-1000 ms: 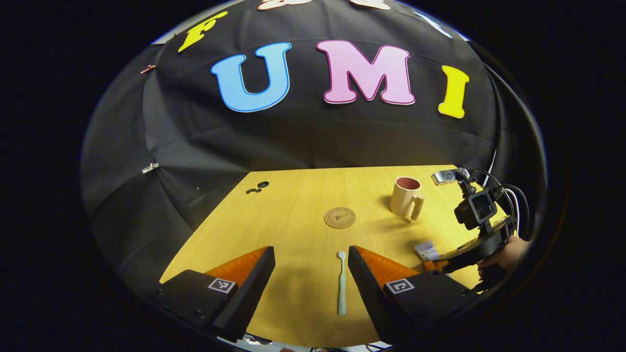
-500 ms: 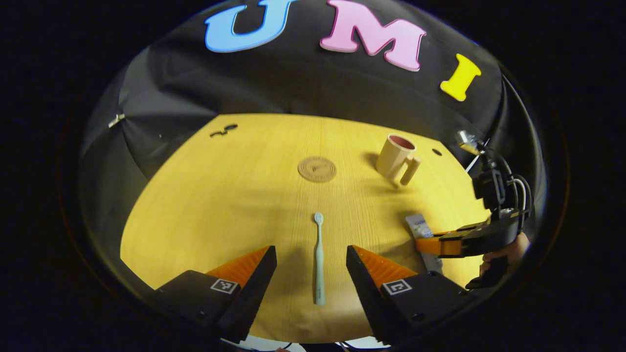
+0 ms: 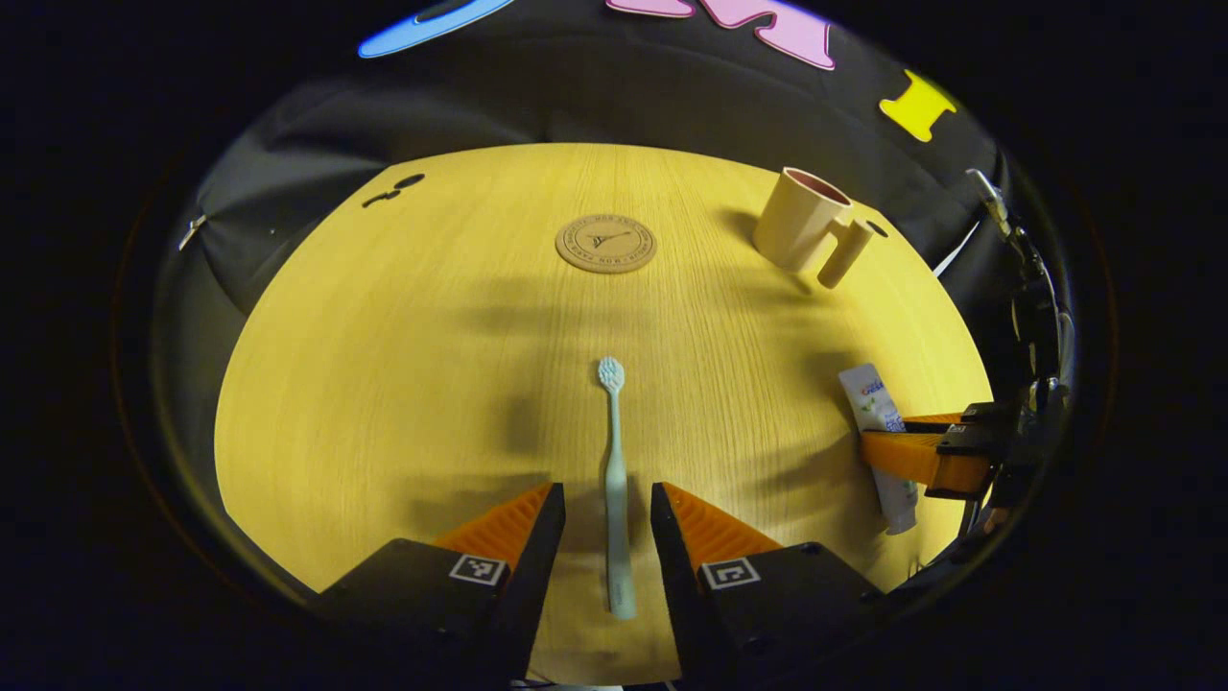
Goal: Put the toothbrush and toothpaste on the desktop into the cup, then pick up the cup and place it on the coaster on the desktop.
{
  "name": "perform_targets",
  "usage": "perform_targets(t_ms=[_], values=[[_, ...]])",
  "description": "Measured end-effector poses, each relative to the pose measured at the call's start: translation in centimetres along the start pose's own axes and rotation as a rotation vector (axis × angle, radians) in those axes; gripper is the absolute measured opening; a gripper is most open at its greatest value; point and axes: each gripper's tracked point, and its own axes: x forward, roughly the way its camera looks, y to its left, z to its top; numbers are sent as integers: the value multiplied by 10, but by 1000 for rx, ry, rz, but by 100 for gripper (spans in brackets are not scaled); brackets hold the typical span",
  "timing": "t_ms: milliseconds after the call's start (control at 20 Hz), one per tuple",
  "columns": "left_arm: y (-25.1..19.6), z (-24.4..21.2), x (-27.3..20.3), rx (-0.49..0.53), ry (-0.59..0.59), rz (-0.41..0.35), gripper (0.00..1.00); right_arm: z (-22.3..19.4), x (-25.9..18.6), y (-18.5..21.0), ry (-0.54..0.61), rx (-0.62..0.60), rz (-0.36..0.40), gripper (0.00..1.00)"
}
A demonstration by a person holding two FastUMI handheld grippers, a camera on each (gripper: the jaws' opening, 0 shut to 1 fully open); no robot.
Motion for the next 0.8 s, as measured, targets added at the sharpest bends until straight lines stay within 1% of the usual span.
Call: perform_targets(t_ms=[50,100,150,200,250,300,350,400,450,500,550,650,700,800], values=[[1,-3,3,8,14,11,60,0,0,0,0,-7,-2,27],[3,0,5,26,6,26,67,-1,0,0,-1,-10,-2,28],[3,1,10,45,14,29,60,0,0,0,-2,-9,-2,28],[3,-1,7,73,35,43,58,0,0,0,-3,-6,-2,28],[2,-3,7,110,53,46,59,0,0,0,-5,-6,-3,27],[-4,-2,10,135,70,35,57,0,0,0,-7,-8,-5,27],[-7,0,10,148,78,30,51,0,0,0,-8,-12,-7,27],[-9,-1,13,150,88,30,37,0,-1,0,-10,-14,-8,28],[-13,1,12,149,89,28,33,0,0,0,-11,-16,-8,28],[-14,0,10,146,91,36,23,0,0,0,-11,-17,-7,28],[-14,-1,11,151,94,41,18,0,0,-1,-12,-13,-7,27],[-17,-1,10,159,86,30,13,-1,0,-1,-16,-11,-8,27],[-18,0,9,158,82,26,9,0,0,-1,-21,-15,-6,27],[-18,-2,10,159,78,22,7,0,-1,-1,-32,-15,-1,28]])
